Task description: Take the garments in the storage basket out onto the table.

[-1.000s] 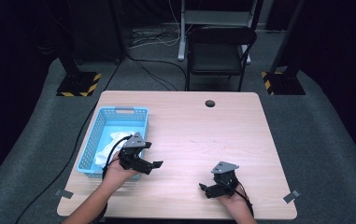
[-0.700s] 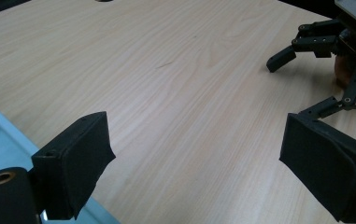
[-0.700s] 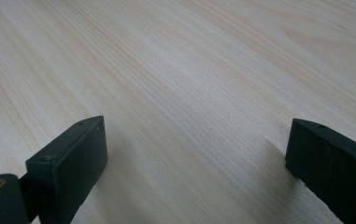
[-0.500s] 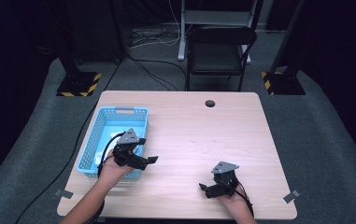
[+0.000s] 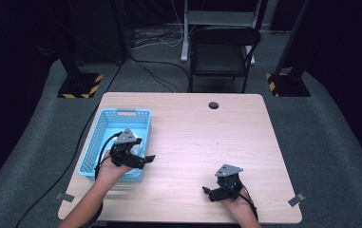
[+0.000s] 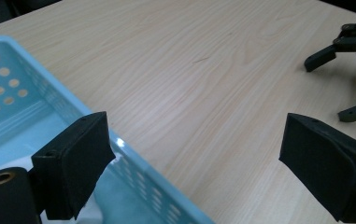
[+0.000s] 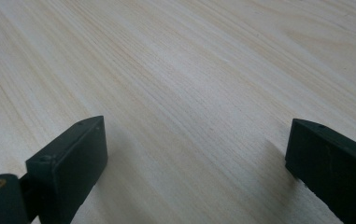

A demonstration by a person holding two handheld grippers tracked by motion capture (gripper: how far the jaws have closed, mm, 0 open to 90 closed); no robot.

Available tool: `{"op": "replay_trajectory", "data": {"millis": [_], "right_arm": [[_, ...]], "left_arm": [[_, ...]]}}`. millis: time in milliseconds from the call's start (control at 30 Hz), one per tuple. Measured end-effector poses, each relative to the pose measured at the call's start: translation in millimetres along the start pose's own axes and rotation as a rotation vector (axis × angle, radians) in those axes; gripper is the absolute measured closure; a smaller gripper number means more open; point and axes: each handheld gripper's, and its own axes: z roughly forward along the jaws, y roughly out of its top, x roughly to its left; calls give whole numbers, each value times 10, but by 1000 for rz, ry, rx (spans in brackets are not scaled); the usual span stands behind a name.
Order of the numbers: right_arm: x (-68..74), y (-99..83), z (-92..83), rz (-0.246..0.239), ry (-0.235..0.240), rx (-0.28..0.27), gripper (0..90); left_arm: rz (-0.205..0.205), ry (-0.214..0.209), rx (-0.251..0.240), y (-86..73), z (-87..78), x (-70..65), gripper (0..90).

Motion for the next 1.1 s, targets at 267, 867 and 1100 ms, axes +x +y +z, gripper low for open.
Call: {"op": "replay_trajectory", "data": {"millis": [267,867,1100], "right_arm": [[0,0,0,0,0,0,51],[0,0,0,0,0,0,51],[0,0,0,0,0,0,51]], "left_arm": [[-35,34,2,-24,-31,87,77],[-49,73,9,-32,-145,274,78],[-62,85,7,-53,-201,377,79]]}}
